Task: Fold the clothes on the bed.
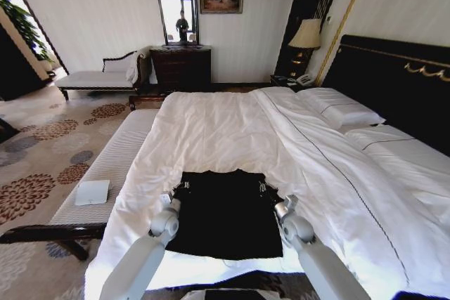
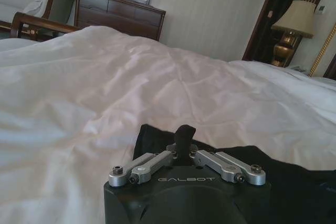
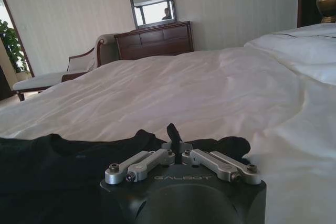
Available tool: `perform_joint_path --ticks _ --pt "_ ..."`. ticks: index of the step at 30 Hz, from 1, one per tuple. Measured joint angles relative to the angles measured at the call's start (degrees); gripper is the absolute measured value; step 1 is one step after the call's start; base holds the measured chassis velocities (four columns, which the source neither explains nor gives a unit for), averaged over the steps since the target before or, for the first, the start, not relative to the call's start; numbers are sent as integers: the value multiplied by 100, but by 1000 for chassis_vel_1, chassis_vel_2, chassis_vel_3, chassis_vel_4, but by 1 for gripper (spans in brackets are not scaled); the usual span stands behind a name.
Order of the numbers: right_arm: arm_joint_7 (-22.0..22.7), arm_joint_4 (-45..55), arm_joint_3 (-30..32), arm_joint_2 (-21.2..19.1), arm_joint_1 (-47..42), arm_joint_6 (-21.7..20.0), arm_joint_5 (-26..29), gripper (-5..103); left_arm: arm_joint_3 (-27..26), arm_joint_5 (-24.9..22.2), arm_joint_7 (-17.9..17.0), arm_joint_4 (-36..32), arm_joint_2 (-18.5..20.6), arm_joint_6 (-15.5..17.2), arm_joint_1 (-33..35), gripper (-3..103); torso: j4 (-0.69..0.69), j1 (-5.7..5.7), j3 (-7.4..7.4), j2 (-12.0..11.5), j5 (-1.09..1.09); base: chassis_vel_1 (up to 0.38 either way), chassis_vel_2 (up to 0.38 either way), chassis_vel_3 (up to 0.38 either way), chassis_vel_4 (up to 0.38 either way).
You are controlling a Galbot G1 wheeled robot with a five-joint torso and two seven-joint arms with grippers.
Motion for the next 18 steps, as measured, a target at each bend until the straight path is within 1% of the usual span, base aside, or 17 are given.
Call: perform_joint_path --ticks 1,3,6,11,15,17,18 --pt "0 0 0 0 0 0 0 1 0 0 0 0 0 0 0 2 0 0 0 0 0 0 0 0 0" --pt "-81 93 115 181 -269 137 -231 1 -74 95 57 -108 55 -48 233 2 0 -1 0 0 1 0 0 0 0" --pt "-108 170 248 388 -532 257 -394 1 -133 229 111 -191 146 -136 483 2 0 -1 0 -1 0 0 0 0 0" --pt "-104 334 462 562 -840 407 -645 1 -284 325 123 -428 201 -190 785 2 1 1 1 -2 1 0 0 0 0" --pt "-179 489 660 591 -1131 542 -696 1 -401 398 146 -582 287 -257 971 2 0 1 1 -1 1 0 0 0 0" --pt "-311 508 787 625 -1330 714 -922 1 -489 443 155 -641 301 -303 1129 2 0 1 1 -1 1 0 0 0 0" --pt "-311 508 787 625 -1330 714 -922 1 -489 443 155 -641 301 -303 1129 2 0 1 1 -1 1 0 0 0 0"
